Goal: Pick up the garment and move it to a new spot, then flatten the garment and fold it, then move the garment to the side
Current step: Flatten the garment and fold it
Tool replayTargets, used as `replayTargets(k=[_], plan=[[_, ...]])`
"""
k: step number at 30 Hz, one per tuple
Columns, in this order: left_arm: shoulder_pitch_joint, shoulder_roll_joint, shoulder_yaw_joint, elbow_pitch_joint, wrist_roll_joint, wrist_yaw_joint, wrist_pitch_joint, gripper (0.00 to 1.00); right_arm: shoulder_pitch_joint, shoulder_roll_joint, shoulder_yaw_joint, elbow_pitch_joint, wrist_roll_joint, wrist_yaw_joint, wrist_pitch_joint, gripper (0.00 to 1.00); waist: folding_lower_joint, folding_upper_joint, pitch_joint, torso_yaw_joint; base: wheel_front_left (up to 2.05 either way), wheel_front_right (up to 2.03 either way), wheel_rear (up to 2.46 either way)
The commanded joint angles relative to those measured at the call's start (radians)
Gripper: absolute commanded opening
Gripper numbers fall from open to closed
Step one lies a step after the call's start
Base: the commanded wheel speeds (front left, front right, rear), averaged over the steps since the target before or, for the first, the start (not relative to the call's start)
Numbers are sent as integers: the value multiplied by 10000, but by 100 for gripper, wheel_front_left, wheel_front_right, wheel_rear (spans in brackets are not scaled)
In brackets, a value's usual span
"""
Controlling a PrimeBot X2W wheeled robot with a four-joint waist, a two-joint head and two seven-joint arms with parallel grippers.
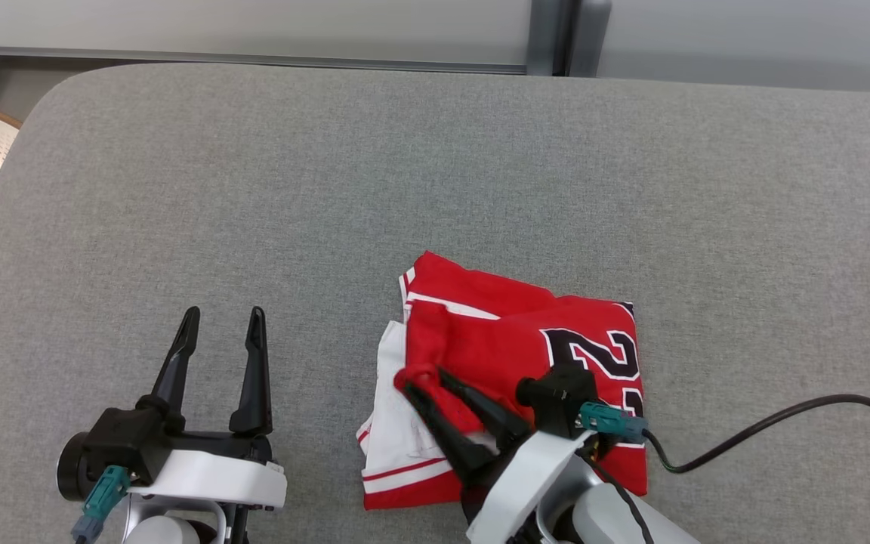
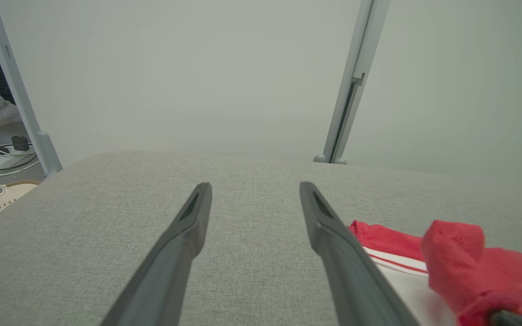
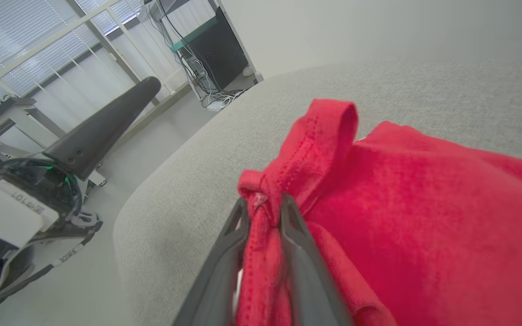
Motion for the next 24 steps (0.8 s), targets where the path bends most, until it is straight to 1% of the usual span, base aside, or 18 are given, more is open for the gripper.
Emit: replayTargets(k=[1, 5, 7, 8, 11, 15, 19, 24], plan=[[-192, 2, 54, 19, 82, -68, -6, 100, -231, -14, 103, 13, 76, -1, -194, 100, 0, -1, 25, -4, 0, 0, 0], [-211, -55, 202, 46, 146, -75, -6, 100, -726, -30, 433, -30, 18, -1, -1165, 100, 0, -1, 60, -143, 0, 0, 0], [-190, -83, 264, 50, 172, -121, -6, 100, -941, -20, 307, -195, -196, -1, -1627, 100, 0, -1, 52, -246, 0, 0, 0], [-187, -90, 300, 47, 195, -146, -6, 100, -993, -31, 78, -268, -371, -1, -1806, 100, 0, -1, 41, -306, 0, 0, 0], [-139, -83, 420, 15, 267, -172, -6, 100, -757, -210, -1016, -650, -983, -2, -2102, 100, 0, -1, -10, -515, 0, 0, 0], [-36, -41, 601, 37, 352, -229, -6, 100, 14, -632, -2948, -1393, -1812, -1, -2205, 100, 0, -1, -128, -816, 0, 0, 0], [29, 55, 757, 151, 435, -244, -6, 100, 996, -981, -4569, -2098, -2473, -1, -1850, 100, 0, -1, -261, -1136, 0, 0, 0], [173, 272, 978, 323, 434, -228, -3, 100, 2392, -1193, -6109, -2878, -2999, -1, -1374, 100, 0, -1, -624, -1440, 0, 0, 0]])
